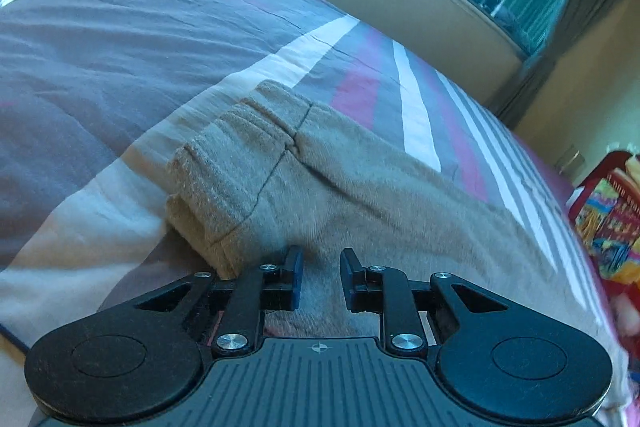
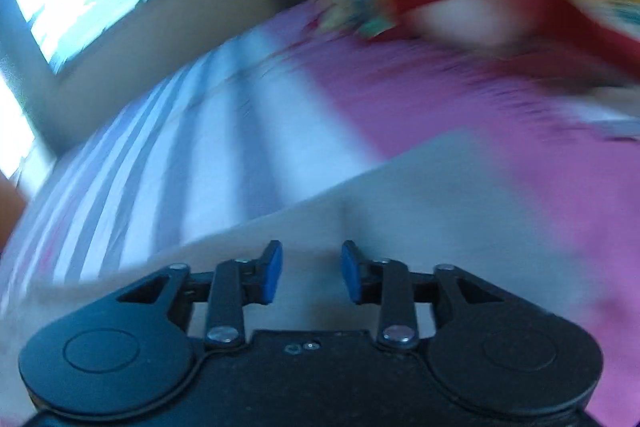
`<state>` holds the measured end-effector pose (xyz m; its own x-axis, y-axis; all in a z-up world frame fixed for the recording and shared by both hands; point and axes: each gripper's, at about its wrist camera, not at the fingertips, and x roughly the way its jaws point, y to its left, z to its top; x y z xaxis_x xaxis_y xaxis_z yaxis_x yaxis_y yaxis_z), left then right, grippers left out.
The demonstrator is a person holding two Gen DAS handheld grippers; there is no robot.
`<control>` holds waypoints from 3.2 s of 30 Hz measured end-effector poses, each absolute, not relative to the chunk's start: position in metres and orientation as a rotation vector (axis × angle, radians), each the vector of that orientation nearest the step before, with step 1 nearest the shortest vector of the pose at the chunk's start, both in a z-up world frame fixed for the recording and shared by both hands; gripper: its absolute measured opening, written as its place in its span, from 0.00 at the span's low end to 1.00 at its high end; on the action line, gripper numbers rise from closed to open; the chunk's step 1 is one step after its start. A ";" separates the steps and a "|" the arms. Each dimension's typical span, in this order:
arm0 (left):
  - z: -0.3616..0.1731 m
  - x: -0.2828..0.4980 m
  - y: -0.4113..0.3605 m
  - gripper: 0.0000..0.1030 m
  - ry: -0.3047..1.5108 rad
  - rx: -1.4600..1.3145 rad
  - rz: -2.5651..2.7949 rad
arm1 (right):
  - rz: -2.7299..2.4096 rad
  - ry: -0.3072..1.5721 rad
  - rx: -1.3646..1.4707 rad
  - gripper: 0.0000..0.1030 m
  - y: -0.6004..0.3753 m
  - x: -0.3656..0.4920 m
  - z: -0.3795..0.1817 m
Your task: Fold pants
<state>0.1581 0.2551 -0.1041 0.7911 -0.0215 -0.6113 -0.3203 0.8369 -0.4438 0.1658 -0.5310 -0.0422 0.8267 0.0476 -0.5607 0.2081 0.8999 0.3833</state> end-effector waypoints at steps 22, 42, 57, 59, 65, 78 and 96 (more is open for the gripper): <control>-0.107 0.159 0.254 0.22 0.685 -0.556 0.168 | -0.308 0.580 0.990 0.15 -0.610 0.115 -0.090; -0.076 0.140 0.262 0.22 0.655 -0.487 0.238 | -0.249 0.587 0.787 0.21 -0.609 0.118 -0.089; -0.082 0.154 0.241 0.22 0.727 -0.279 0.236 | -0.294 0.632 0.820 0.21 -0.608 0.123 -0.087; -0.082 0.153 0.241 0.22 0.724 -0.273 0.234 | -0.301 0.632 0.832 0.21 -0.609 0.124 -0.087; -0.078 0.146 0.240 0.22 0.677 -0.268 0.239 | -0.305 0.634 0.845 0.21 -0.610 0.124 -0.088; -0.072 0.152 0.247 0.22 0.694 -0.263 0.253 | -0.300 0.629 0.852 0.24 -0.612 0.121 -0.087; -0.053 0.236 0.172 0.22 0.605 -0.180 0.087 | 0.212 0.637 0.338 0.36 -0.377 0.203 -0.040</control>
<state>0.2364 0.1721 -0.0531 0.8192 0.0286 -0.5728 -0.1342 0.9806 -0.1430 0.2028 -0.3770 -0.0397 0.7851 0.2953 -0.5444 -0.0901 0.9241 0.3713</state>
